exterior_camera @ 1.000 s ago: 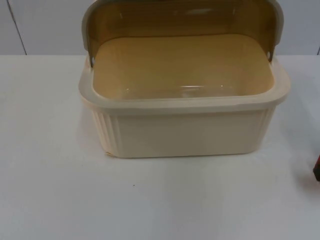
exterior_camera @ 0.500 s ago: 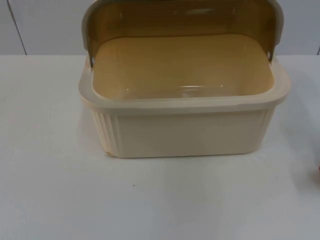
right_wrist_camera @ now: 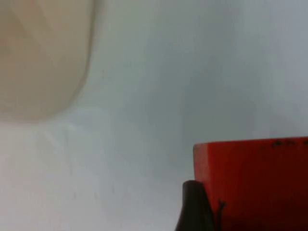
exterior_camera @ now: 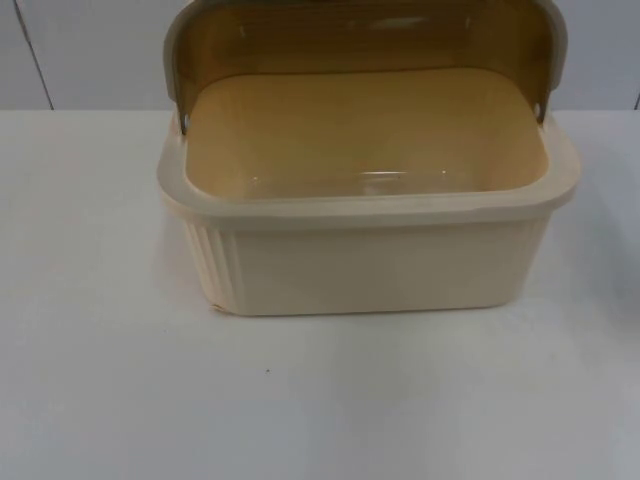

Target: Open the box lid with the left hand, place the block into the box with the right hand, then close the box lid with the left hand.

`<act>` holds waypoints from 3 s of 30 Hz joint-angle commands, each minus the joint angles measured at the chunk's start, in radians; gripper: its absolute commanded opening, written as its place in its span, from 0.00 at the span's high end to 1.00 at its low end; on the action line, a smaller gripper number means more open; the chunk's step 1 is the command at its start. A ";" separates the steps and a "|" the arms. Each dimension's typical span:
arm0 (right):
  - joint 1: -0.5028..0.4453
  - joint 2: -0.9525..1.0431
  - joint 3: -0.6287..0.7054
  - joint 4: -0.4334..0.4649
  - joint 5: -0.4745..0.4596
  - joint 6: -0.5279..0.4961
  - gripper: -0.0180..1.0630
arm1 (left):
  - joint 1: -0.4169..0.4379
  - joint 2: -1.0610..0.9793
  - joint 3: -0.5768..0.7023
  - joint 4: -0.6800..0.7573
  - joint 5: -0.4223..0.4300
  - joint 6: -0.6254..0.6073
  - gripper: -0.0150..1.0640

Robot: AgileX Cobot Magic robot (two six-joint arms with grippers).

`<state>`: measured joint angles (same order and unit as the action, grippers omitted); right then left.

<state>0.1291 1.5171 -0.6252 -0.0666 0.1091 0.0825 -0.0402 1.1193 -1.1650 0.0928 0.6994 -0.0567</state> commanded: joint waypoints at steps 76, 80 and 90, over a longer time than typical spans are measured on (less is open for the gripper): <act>0.477 0.236 -0.299 0.112 -0.446 -0.187 0.98 | -0.005 0.008 0.004 0.030 0.026 -0.004 0.02; 0.477 0.292 -0.299 0.281 -0.514 -0.296 0.98 | -0.005 0.027 0.004 0.030 0.027 -0.004 0.02; 0.477 0.380 -0.374 0.366 -0.540 -0.345 0.98 | -0.005 0.043 0.004 0.030 0.027 -0.004 0.02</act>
<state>0.6048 1.8887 -0.9807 0.2900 -0.4019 -0.2549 -0.0402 1.1610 -1.1650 0.1152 0.7269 -0.0590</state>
